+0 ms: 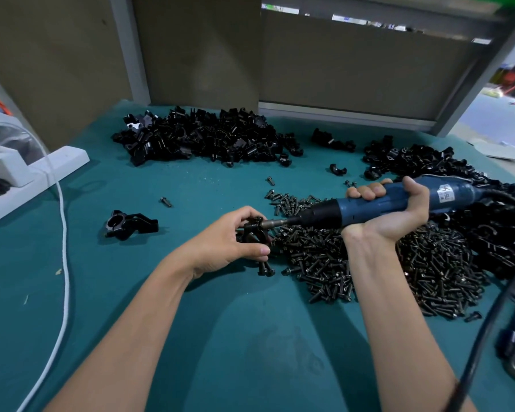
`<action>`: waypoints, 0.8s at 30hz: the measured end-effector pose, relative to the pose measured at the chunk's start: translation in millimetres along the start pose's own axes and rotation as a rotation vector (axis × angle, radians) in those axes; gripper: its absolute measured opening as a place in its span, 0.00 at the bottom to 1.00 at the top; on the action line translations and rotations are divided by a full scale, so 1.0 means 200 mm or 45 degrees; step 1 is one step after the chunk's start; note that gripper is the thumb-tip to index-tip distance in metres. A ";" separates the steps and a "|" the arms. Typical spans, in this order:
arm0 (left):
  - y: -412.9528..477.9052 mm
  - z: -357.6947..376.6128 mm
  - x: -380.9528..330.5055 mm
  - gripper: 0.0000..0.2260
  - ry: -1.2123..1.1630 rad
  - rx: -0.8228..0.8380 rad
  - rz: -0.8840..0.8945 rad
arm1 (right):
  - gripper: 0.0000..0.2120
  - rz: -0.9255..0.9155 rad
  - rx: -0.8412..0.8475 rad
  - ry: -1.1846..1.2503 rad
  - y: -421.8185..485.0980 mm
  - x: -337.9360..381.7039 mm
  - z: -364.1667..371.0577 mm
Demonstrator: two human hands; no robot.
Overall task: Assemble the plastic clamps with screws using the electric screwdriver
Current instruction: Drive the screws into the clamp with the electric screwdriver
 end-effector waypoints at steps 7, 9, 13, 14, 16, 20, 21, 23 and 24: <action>0.01 -0.01 0.01 0.14 0.034 -0.026 0.010 | 0.13 -0.002 -0.012 0.012 0.00 -0.01 -0.02; 0.02 -0.01 0.02 0.14 0.076 -0.041 0.016 | 0.13 -0.005 -0.015 0.022 0.01 0.00 -0.02; 0.02 0.00 0.01 0.14 0.112 -0.045 0.022 | 0.13 -0.001 -0.024 0.032 0.00 0.01 -0.03; 0.02 0.00 0.01 0.14 0.110 -0.038 0.018 | 0.13 -0.003 -0.027 0.029 0.00 0.00 -0.03; 0.02 0.00 0.01 0.14 0.095 -0.029 0.014 | 0.13 -0.004 -0.040 0.021 0.00 0.00 -0.03; 0.01 -0.01 0.01 0.14 0.009 -0.038 0.013 | 0.13 0.009 -0.057 0.034 -0.01 -0.02 -0.03; 0.01 -0.01 0.01 0.14 -0.004 -0.039 0.005 | 0.13 0.013 -0.052 0.037 -0.01 -0.02 -0.03; 0.01 0.01 0.03 0.15 -0.102 -0.002 -0.037 | 0.12 0.004 -0.029 0.015 -0.01 -0.01 -0.02; 0.00 0.03 0.03 0.17 -0.187 0.040 -0.069 | 0.12 -0.009 0.002 -0.024 -0.01 0.00 -0.01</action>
Point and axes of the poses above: each hand's wrist, its own y-axis towards the middle knuckle, its own z-axis out of the palm, x = y × z, the point moved 9 cm from there along y, towards the middle knuckle, and after that the axes turned 4 degrees about z, right-handed, at the moved point
